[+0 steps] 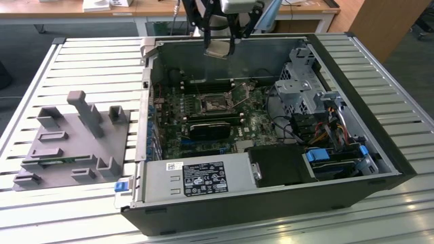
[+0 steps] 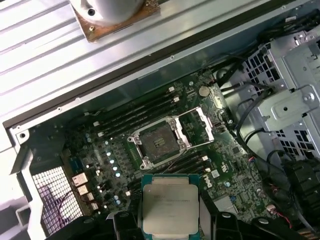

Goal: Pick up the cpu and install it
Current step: 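Place the cpu into insertion slot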

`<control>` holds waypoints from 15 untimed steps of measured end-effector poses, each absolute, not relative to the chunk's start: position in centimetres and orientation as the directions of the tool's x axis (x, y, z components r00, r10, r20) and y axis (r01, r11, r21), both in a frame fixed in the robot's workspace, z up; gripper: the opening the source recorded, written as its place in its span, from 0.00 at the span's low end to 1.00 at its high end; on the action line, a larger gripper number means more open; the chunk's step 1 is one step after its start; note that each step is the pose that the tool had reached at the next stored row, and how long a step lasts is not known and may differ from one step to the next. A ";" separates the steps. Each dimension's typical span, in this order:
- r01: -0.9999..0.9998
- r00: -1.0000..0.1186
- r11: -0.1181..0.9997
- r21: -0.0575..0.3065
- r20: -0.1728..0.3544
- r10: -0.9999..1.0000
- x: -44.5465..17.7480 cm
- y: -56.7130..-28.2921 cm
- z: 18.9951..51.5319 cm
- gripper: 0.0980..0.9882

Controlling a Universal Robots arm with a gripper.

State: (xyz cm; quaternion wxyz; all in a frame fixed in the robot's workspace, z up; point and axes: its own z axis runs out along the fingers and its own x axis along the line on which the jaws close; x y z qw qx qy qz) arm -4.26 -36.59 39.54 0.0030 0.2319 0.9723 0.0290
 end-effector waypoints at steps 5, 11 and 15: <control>0.518 -0.855 0.853 0.057 0.007 0.519 -4.3 -36.6 39.5 0.50; 0.598 -0.801 0.799 0.057 0.007 0.599 -4.3 -36.6 39.4 0.50; 0.647 -0.762 0.760 0.057 0.007 0.648 -4.3 -36.6 39.4 0.50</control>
